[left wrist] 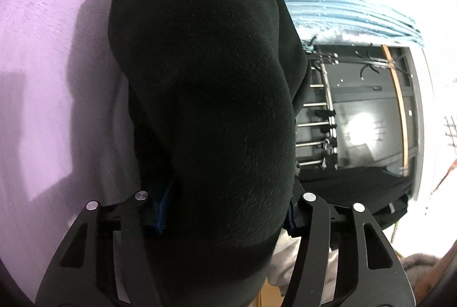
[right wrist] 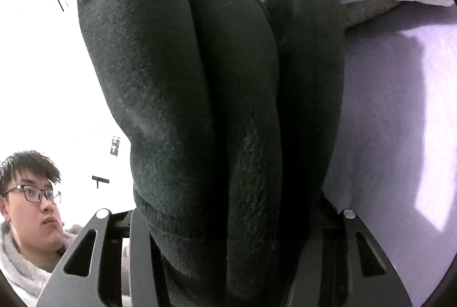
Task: Fold large clothes
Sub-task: 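Lift the hoodie bundle with both grippers and carry it toward the white knit sweater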
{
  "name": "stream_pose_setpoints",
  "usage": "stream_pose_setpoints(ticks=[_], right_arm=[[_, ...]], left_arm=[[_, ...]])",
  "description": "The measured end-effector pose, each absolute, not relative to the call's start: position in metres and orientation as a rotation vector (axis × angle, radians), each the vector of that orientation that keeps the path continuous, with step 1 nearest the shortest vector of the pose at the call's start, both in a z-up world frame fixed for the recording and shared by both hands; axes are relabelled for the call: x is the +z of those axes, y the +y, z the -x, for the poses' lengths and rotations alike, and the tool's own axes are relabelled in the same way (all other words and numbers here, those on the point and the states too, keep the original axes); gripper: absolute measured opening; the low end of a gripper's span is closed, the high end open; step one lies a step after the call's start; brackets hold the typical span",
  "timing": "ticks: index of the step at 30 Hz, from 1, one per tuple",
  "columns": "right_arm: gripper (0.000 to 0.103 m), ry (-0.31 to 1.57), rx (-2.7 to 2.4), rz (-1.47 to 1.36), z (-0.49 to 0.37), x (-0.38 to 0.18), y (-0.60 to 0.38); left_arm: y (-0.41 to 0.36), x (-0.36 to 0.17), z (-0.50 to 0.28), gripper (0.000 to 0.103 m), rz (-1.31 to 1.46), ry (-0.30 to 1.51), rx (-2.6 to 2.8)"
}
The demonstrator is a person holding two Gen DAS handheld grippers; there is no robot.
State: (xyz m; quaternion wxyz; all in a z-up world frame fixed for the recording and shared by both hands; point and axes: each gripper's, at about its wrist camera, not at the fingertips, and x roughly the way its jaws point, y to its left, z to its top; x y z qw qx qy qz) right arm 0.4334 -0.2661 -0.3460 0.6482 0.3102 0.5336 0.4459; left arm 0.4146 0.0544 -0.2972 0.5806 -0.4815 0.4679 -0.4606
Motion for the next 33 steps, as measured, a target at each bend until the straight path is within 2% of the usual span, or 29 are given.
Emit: stream_pose_setpoints(ticks=[12,21,27,33], right_arm=[[0.045,1.066,1.078,-0.788,-0.356,-0.305,-0.285],[0.045,0.979,1.12,-0.883,-0.312,-0.282,-0.323],[0.045,0.926,1.163,-0.861,-0.312,-0.255,-0.347],[0.045,0.87,1.163,-0.86,-0.342,-0.23,-0.364]], left_arm=[[0.042,-0.216,-0.359,0.054,1.047,1.042,-1.101],[0.002,-0.15,-0.321,0.054,0.96,1.056,-1.07],[-0.021,-0.113,-0.316,0.054,0.948,1.031,-1.036],[-0.038,-0.075,-0.345,0.054,0.89,1.023,-1.043]])
